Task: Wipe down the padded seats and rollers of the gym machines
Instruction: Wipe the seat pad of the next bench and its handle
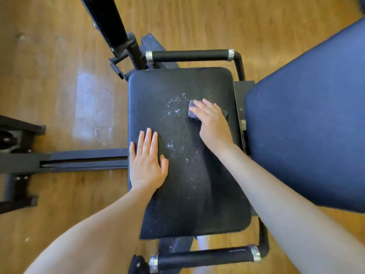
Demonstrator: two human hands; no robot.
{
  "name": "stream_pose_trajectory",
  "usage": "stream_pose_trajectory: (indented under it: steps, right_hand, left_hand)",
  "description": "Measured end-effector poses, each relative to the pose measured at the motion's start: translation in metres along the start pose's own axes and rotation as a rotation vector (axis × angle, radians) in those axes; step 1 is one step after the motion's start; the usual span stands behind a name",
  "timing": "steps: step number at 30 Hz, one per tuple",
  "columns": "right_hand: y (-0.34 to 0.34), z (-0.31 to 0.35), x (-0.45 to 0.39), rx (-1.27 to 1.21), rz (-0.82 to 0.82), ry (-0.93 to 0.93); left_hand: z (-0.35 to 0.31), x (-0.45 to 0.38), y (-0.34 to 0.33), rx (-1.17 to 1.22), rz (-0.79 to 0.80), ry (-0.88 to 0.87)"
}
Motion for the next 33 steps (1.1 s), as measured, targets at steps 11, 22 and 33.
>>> stream_pose_trajectory:
  steps: [11, 22, 33]
  right_hand:
    - [-0.018, -0.026, -0.131, 0.132, 0.143, 0.012]
    - [-0.024, -0.015, -0.066, 0.131, 0.065, -0.035]
    - [-0.014, 0.016, 0.065, 0.163, -0.001, -0.017]
  left_hand:
    - [0.002, -0.002, -0.002, -0.057, 0.038, -0.006]
    - [0.001, -0.004, 0.000, -0.082, 0.047, -0.024]
    - [-0.002, -0.002, 0.002, -0.097, 0.050, -0.012]
Point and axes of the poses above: each hand's wrist, its own x-axis away from the middle knuckle, its own y-axis out of the back of the hand, z = x × y, the point moved 1 cm from there along -x, towards the middle knuckle, and after that the axes turned 8 degrees about -z, right-handed, at the moved point
